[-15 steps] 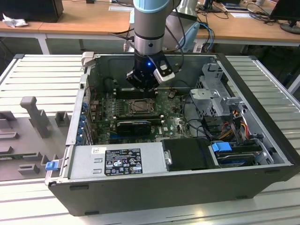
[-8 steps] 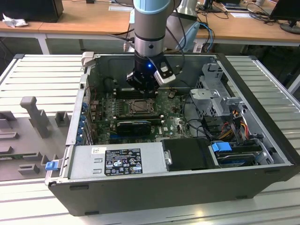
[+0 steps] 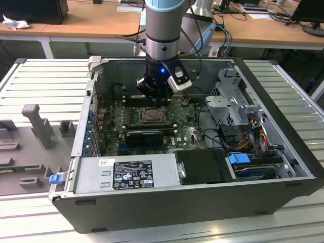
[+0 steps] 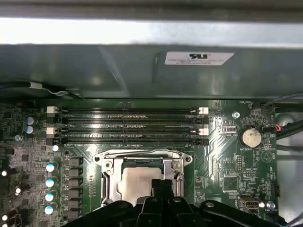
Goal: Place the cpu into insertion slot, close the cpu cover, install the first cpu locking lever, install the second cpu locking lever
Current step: 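Install the second cpu locking lever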
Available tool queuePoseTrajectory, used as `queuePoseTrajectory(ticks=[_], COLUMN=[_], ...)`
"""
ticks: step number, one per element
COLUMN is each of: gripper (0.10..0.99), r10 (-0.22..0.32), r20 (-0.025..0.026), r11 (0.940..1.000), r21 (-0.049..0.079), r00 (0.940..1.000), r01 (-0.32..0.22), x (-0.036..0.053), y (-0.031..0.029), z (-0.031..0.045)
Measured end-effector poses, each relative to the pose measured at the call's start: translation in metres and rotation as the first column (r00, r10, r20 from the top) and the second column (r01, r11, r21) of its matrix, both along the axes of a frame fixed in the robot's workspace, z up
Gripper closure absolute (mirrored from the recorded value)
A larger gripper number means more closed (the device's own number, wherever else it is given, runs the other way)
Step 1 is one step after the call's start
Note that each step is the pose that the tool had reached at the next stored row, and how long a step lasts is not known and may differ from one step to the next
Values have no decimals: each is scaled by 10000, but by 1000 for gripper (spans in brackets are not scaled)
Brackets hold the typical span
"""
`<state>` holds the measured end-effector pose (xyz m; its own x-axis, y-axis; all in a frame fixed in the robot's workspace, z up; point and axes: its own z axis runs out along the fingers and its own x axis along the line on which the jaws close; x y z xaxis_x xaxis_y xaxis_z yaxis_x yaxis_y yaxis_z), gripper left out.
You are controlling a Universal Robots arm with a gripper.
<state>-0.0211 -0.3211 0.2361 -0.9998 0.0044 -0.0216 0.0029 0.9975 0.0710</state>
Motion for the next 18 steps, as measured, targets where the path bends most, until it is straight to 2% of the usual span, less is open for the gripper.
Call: queuePoseTrajectory(ticks=[2, 3, 7, 8, 9, 10, 11, 15, 18], gripper=[980, 980, 980, 980, 980, 980, 980, 980, 980], r10=[-1, -2, -1, -2, 0, 10, 25, 45, 149], r20=[2, 0, 1, -31, -289, -321, -325, -325, -324], r11=[10000, 10000, 10000, 10000, 10000, 9996, 9992, 9988, 9982], r21=[8, 8, 10, 22, 78, 280, 402, 496, 585], r00=[10000, 10000, 10000, 10000, 9996, 9995, 9995, 9995, 9994], r01=[1, 2, 1, 2, 3, -1, -12, -28, -129], x=[-2, -3, -3, -2, 11, 12, 12, 4, -101], y=[-31, -73, -281, -359, -367, -380, -406, -572, -595], z=[8, 9, 8, 6, 6, 6, 5, 4, -10])
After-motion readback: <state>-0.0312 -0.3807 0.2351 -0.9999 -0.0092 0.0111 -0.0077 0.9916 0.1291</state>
